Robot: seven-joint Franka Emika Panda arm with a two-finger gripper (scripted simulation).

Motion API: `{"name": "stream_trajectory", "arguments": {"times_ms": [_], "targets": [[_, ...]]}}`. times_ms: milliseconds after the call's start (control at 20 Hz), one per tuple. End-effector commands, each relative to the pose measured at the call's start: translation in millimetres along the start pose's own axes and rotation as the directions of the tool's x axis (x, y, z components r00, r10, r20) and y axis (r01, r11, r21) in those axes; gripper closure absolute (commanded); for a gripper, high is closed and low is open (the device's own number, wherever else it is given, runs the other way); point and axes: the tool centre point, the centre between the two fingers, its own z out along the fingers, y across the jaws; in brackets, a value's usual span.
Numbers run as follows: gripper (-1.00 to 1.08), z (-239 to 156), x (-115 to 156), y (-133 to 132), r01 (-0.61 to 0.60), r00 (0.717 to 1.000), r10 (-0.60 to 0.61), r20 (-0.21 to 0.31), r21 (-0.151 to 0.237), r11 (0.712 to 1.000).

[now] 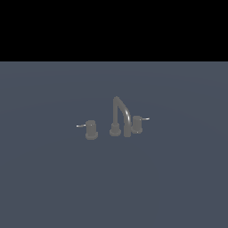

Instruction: Turn on the faucet by rotating a designated handle.

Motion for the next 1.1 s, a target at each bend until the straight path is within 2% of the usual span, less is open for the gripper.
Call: {"name": "stream_trajectory", "arguments": {"times_ms": [0, 350, 650, 1050], "targets": [[1.08, 0, 0, 0, 0.0, 1.0, 0.0, 0.0, 0.0, 1.0], [1.08, 10, 7, -2, -0.031, 1.0, 0.031, 0.0, 0.0, 1.0], [1.08, 34, 25, -7, -0.106, 0.994, 0.106, 0.001, 0.001, 0.994], [1.08, 85, 64, -12, -0.268, 0.963, 0.268, 0.004, 0.004, 0.963]]}}
